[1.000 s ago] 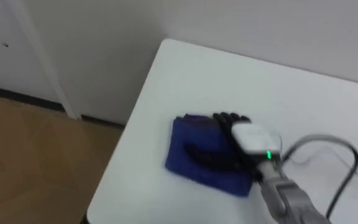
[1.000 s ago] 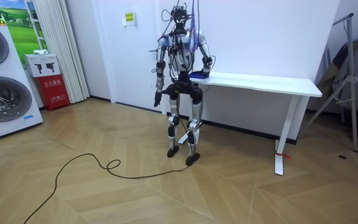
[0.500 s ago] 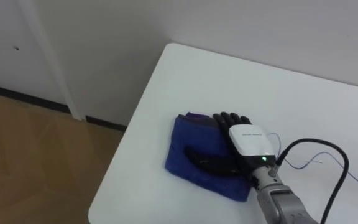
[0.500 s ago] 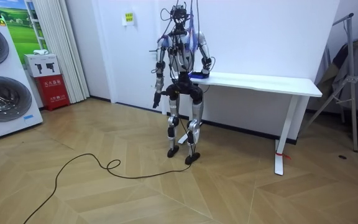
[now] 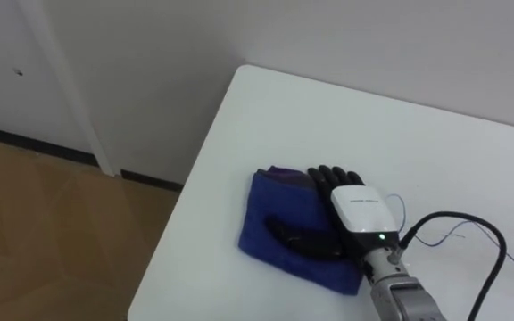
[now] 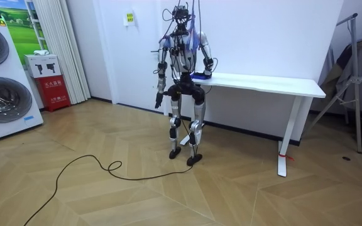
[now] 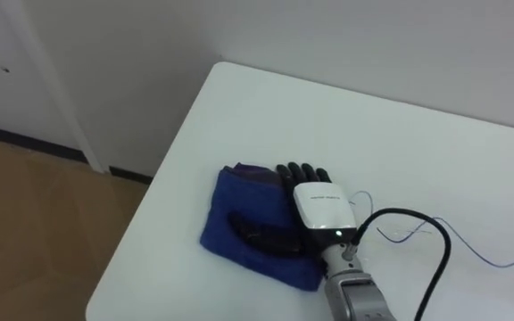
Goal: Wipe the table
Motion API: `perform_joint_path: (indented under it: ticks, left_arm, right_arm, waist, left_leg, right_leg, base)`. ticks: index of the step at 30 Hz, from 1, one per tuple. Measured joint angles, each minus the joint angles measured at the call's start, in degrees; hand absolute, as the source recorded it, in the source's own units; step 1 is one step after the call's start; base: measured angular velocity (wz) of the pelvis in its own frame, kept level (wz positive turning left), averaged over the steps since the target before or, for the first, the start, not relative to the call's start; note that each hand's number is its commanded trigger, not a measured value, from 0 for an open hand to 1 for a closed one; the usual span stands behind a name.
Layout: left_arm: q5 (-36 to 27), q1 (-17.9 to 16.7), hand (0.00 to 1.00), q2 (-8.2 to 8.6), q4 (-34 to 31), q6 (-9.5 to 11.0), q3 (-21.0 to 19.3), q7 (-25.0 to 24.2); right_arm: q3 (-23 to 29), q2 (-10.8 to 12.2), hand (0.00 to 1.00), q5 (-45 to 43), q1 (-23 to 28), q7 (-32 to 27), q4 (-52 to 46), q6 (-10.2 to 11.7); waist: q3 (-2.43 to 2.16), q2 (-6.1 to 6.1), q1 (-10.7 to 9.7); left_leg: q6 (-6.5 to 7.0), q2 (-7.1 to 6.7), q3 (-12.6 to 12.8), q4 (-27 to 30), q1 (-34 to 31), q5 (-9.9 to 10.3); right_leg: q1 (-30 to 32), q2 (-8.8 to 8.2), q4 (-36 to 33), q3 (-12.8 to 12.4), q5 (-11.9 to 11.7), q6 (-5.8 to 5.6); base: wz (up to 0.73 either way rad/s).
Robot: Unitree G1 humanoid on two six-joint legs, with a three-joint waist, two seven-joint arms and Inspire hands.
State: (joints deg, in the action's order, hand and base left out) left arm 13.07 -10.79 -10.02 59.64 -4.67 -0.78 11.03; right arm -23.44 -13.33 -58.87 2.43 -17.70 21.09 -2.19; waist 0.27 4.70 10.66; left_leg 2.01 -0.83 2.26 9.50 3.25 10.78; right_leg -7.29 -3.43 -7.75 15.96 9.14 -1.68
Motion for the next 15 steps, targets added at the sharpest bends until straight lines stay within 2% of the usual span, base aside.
perform_joint_path:
  ticks: [7,11,15]
  left_arm:
    - [0.0,0.0,0.0,0.32,-0.1,0.0,0.2,0.0]
    - [0.0,0.0,0.0,0.32,0.0,0.1,0.0,0.1]
    - [0.0,0.7,0.0,0.33,0.1,1.7,0.0,0.1]
  right_arm:
    - [0.0,0.0,0.0,0.2,0.8,-0.4,-1.0,0.2]
    - [0.0,0.1,0.0,-0.2,2.9,-0.5,-4.1,1.4]
    - [0.0,0.1,0.0,-0.2,3.0,-0.6,-4.4,2.4]
  waist:
    - [-0.35,-0.46,-0.1]
    - [-0.3,-0.61,-0.9]
    - [-0.24,-0.69,-1.1]
  left_leg:
    - [0.02,0.07,0.6,-0.2,-0.1,0.0]
    - [0.02,0.09,0.6,-0.1,-0.3,0.0]
    - [0.02,0.1,0.8,-0.2,-0.4,0.0]
  right_leg:
    - [0.2,0.06,0.0,-0.2,0.0,0.0]
    - [0.4,0.09,0.0,-0.3,0.0,0.0]
    - [0.6,0.08,0.0,-0.3,0.0,0.0]
  base:
    - [-0.02]
    - [0.0]
    - [0.0]
